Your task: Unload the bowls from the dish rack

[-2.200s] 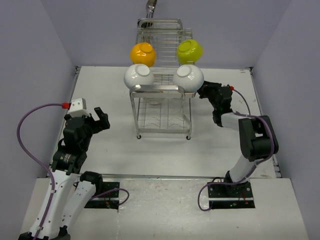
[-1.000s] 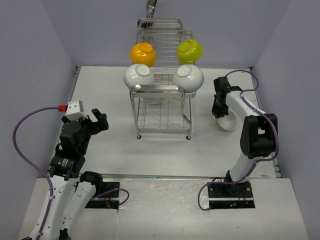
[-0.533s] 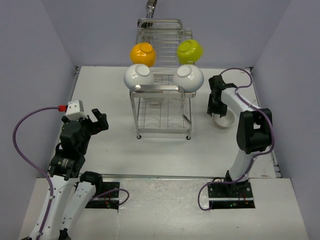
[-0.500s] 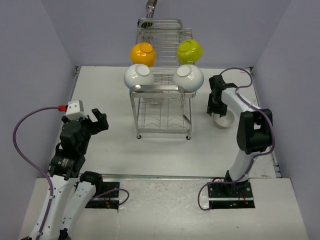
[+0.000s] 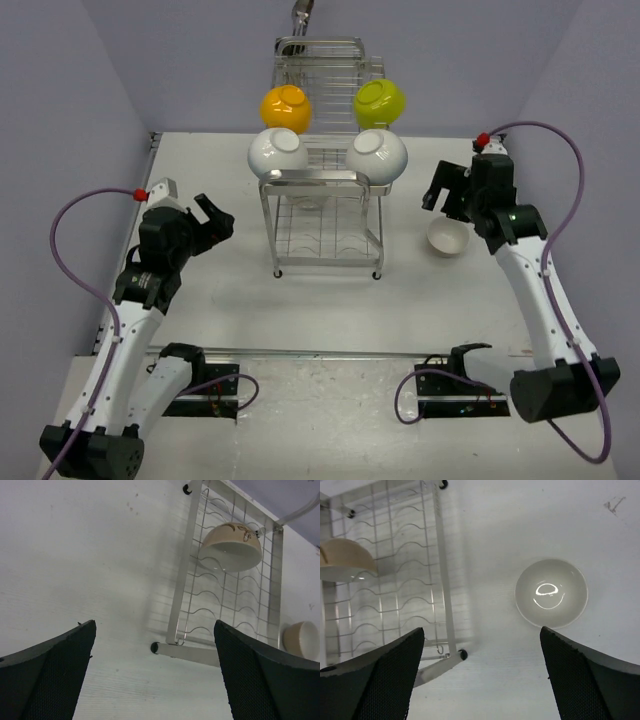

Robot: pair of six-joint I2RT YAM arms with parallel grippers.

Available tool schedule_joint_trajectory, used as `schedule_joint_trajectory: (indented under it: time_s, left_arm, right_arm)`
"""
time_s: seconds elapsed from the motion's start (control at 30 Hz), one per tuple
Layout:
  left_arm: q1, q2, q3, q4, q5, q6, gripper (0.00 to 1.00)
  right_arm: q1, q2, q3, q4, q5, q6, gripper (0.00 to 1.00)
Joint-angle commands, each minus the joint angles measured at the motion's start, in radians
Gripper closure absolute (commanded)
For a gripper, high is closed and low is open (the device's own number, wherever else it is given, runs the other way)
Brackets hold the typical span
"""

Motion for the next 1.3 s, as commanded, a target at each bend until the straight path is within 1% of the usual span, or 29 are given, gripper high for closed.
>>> schedule_joint_trajectory:
  time_s: [0.0,0.03,0.07,0.1,0.13,0.17,0.2,0.23,0.27,0.3,0.33,0.37,0.47,0.53,0.67,0.77,0.93,1.0,1.1,1.13,1.27]
  left_arm:
    - [0.152,0.094,-0.005,0.116,0.215,-0.200,0.00]
    - [0.153,0.110,-0.028,0.160,0.268,-0.226,0.00]
    - [0.205,0.125,-0.060,0.197,0.311,-0.259,0.00]
    - [0.216,0.166,-0.074,0.278,0.372,-0.315,0.00]
    - [0.224,0.191,-0.084,0.320,0.403,-0.343,0.00]
    - [0.228,0.216,-0.105,0.407,0.434,-0.375,0.00]
    - [0.228,0.266,-0.117,0.459,0.489,-0.442,0.00]
    - [0.227,0.292,-0.133,0.533,0.515,-0.481,0.00]
    - [0.228,0.317,-0.157,0.632,0.538,-0.522,0.00]
    - [0.230,0.367,-0.168,0.682,0.584,-0.599,0.00]
    - [0.228,0.391,-0.182,0.728,0.600,-0.640,0.00]
    - [0.228,0.408,-0.214,0.815,0.609,-0.734,0.00]
    - [0.222,0.492,-0.275,1.014,0.618,-0.901,0.00]
    - [0.219,0.541,-0.260,1.064,0.628,-0.938,0.00]
    - [0.187,0.726,-0.167,1.162,0.684,-1.056,0.02]
    - [0.153,0.814,-0.088,1.145,0.691,-1.086,0.04]
    - [0.109,0.881,0.031,1.049,0.664,-1.087,0.09]
    - [0.096,0.905,0.066,1.024,0.664,-1.093,0.09]
    - [0.077,0.952,0.148,0.946,0.667,-1.084,0.09]
    - [0.072,0.978,0.194,0.882,0.667,-1.069,0.09]
    - [0.050,1.018,0.246,0.807,0.634,-1.061,0.11]
  right_arm:
    - [-0.006,-0.186,-0.102,0.062,-0.062,0.027,0.01]
    - [-0.005,-0.186,-0.119,0.071,-0.066,0.028,0.01]
    - [-0.006,-0.268,-0.141,0.083,-0.070,0.035,0.01]
    - [-0.006,-0.310,-0.160,0.097,-0.076,0.038,0.01]
    - [-0.006,-0.349,-0.194,0.114,-0.096,0.050,0.01]
    - [-0.006,-0.420,-0.211,0.125,-0.116,0.054,0.01]
    - [-0.008,-0.453,-0.239,0.132,-0.141,0.058,0.01]
    - [-0.006,-0.481,-0.248,0.140,-0.159,0.061,0.01]
    - [-0.006,-0.525,-0.256,0.142,-0.183,0.070,0.01]
    - [-0.006,-0.544,-0.265,0.137,-0.191,0.074,0.01]
    - [-0.006,-0.560,-0.266,0.136,-0.201,0.075,0.01]
    - [-0.006,-0.576,-0.270,0.133,-0.222,0.074,0.01]
    - [-0.005,-0.631,-0.277,0.120,-0.239,0.075,0.01]
    - [-0.005,-0.671,-0.286,0.117,-0.237,0.078,0.01]
    - [-0.005,-0.719,-0.294,0.116,-0.233,0.083,0.01]
    - [-0.006,-0.723,-0.282,0.113,-0.240,0.083,0.01]
    - [-0.005,-0.740,-0.270,0.105,-0.244,0.084,0.01]
    - [-0.005,-0.748,-0.270,0.106,-0.245,0.084,0.01]
    - [-0.005,-0.755,-0.268,0.103,-0.237,0.084,0.01]
    - [-0.005,-0.758,-0.268,0.102,-0.228,0.084,0.01]
    - [-0.005,-0.768,-0.263,0.102,-0.219,0.083,0.01]
